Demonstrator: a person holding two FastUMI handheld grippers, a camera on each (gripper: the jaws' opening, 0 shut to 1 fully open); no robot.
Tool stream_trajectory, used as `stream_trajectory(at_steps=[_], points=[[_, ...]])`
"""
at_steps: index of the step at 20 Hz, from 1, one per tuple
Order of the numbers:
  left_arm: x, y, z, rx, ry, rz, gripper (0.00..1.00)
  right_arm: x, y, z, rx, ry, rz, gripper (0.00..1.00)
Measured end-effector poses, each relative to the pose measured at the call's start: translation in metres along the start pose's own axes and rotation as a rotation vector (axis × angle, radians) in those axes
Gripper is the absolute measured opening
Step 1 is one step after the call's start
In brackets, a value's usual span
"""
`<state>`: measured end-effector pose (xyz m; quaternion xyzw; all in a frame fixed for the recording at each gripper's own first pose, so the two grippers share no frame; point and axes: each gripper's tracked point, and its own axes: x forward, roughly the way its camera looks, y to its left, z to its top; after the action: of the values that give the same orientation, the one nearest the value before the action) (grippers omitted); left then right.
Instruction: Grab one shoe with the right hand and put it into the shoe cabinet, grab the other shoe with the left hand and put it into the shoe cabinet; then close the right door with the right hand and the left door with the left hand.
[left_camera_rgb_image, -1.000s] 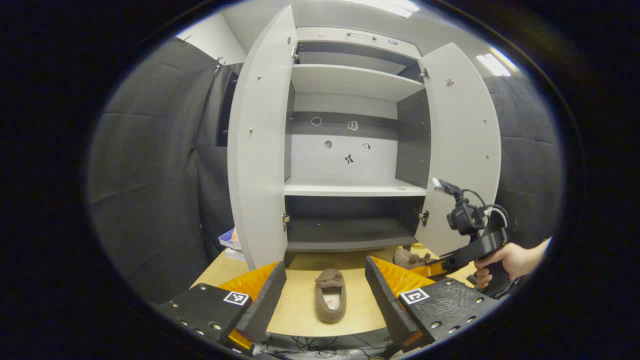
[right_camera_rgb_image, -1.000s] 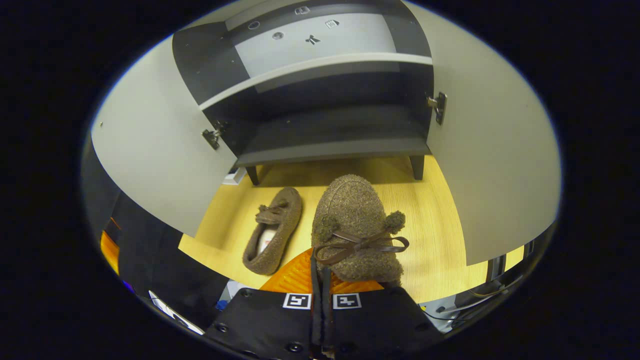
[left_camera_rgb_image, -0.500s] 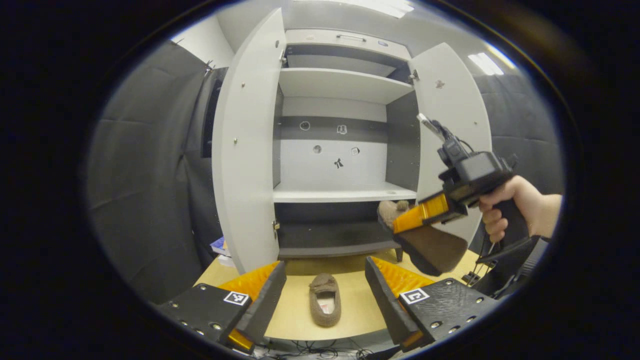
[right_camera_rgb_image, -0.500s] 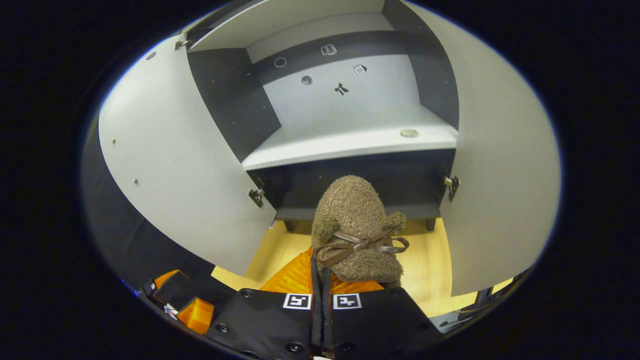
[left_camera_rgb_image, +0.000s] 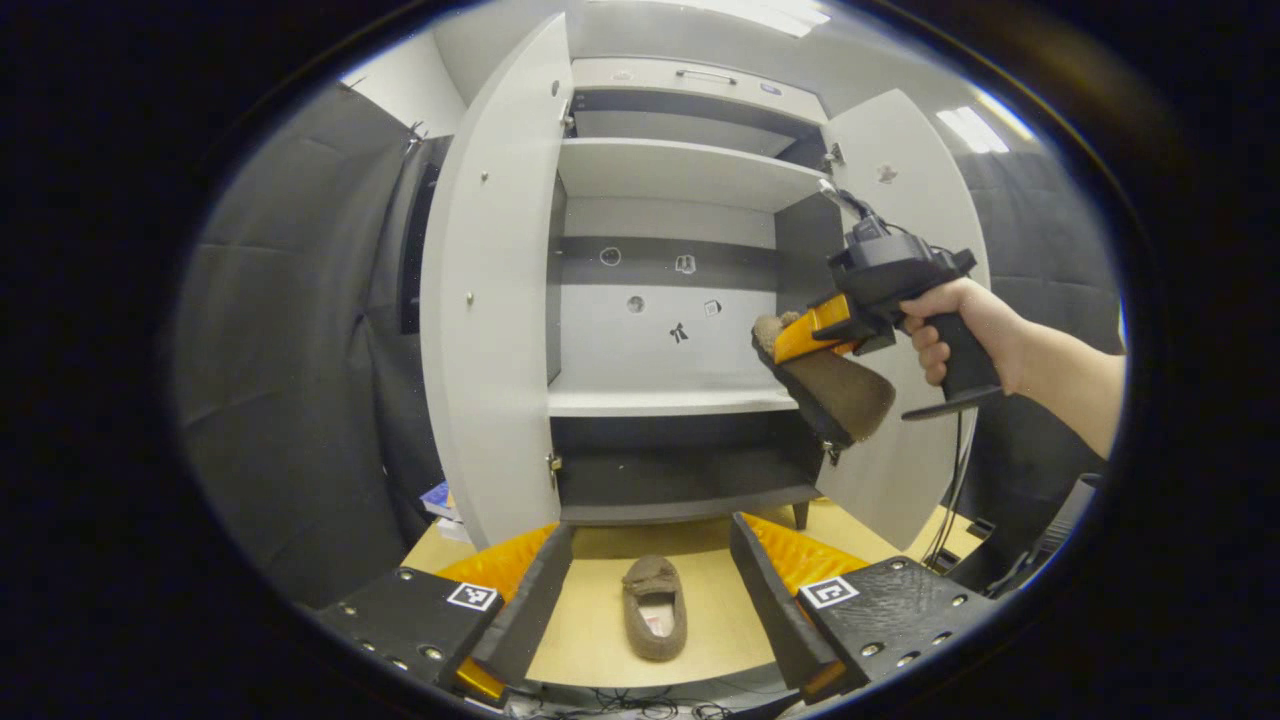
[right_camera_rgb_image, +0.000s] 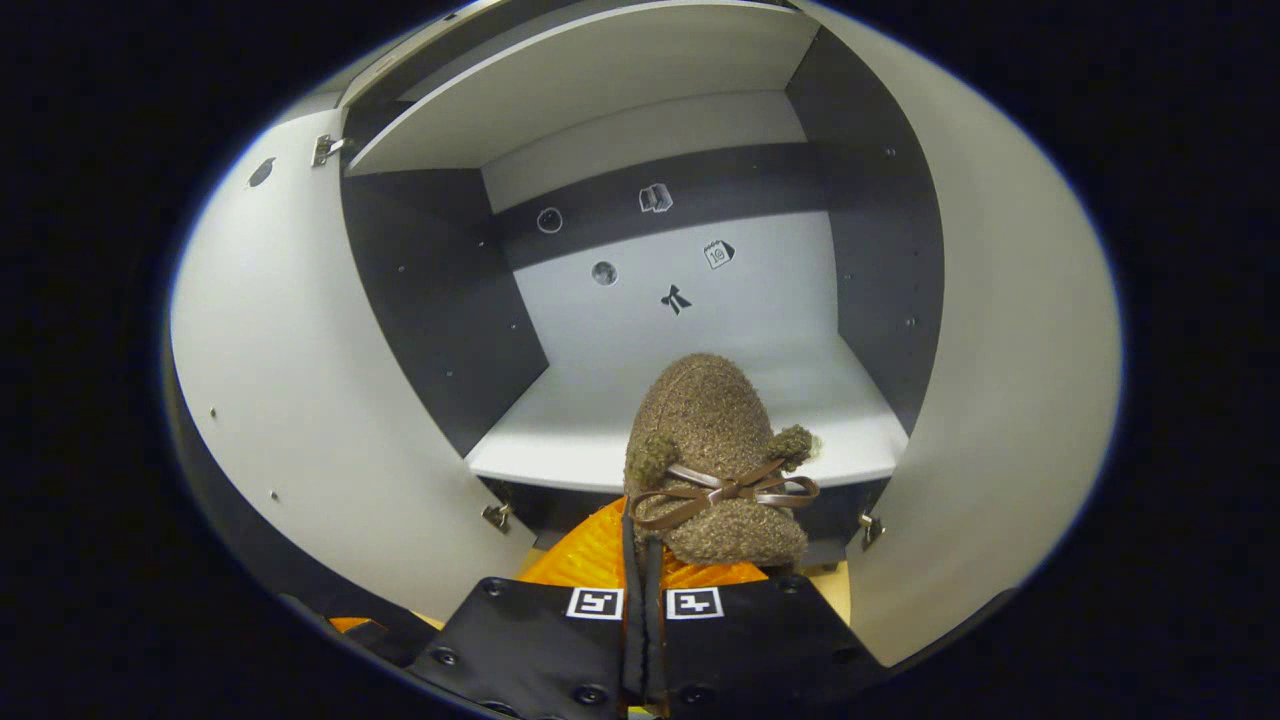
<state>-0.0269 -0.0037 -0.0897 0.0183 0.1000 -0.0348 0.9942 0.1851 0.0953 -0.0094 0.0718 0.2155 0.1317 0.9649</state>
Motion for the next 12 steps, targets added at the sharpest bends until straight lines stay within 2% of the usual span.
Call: stream_trajectory(at_steps=[1,3,5,9,12], points=[[0.002,0.0,0.003,-0.003,-0.003,0.0,0.86,0.007,-0.002,0.013,0.0,-0.017,-0.002,0.02],[0.01,-0.001,0.011,-0.003,-0.01,-0.006,1.0,0.024,-0.006,0.036,-0.002,-0.05,-0.007,0.02],[0.018,0.001,0.014,0.005,-0.007,0.0,0.86,0.041,-0.012,0.056,-0.005,-0.072,-0.018,0.02],[0.033,-0.002,0.024,0.002,-0.018,0.019,0.93,0.081,-0.021,0.088,-0.008,-0.113,-0.028,0.02],[0.042,-0.01,0.03,-0.037,-0.017,0.022,0.93,0.111,-0.034,0.109,-0.055,-0.149,-0.052,0.02]])
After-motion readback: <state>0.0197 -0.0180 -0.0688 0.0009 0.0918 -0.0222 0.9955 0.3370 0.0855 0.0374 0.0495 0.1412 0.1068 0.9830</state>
